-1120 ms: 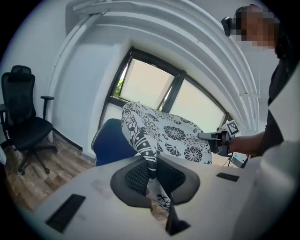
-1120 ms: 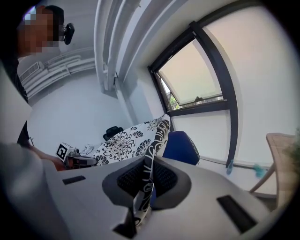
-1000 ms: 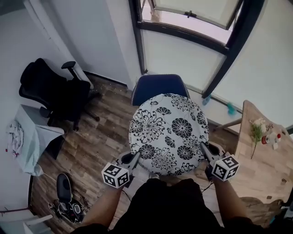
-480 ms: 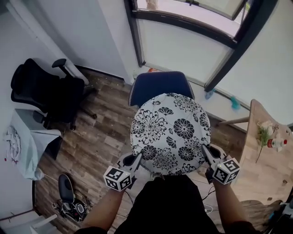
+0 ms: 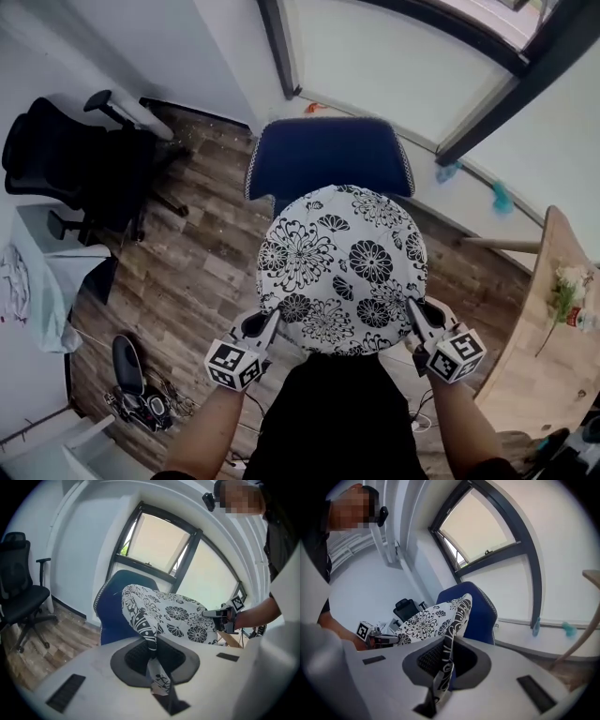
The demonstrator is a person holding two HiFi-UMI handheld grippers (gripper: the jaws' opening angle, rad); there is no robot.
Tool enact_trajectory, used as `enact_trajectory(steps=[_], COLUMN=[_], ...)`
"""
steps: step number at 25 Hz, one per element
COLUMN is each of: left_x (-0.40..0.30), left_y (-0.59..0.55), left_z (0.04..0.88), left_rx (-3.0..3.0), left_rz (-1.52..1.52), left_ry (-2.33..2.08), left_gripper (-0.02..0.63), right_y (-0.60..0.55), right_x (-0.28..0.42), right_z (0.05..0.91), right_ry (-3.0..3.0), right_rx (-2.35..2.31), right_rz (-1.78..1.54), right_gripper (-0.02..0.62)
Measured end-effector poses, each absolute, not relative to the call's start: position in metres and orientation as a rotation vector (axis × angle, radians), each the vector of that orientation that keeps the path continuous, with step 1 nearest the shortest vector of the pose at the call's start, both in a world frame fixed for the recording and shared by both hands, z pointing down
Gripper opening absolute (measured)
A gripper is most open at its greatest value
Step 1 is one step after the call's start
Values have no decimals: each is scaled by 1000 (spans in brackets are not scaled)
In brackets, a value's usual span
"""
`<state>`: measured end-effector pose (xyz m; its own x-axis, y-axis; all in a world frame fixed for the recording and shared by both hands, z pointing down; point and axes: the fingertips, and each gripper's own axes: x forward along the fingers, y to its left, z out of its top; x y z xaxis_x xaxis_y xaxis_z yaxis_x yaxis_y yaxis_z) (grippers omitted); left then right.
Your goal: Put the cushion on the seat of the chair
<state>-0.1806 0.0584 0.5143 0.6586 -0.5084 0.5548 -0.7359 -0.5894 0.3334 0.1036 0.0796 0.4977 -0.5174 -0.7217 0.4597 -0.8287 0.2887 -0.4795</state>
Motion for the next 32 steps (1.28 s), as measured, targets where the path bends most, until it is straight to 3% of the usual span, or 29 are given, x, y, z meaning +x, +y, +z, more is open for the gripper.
enact_trajectory(steps=[32], left_x=[-189], left_y=[53], left_z=[585], left_rx=[2262], left_rz=[596], left_ry=[-953], left_gripper=[20], right_y=[71], right_x=[98], right_z=[554], right_ry=[-2323], right_rx=[1349], right_rz=[961], right_gripper=[38])
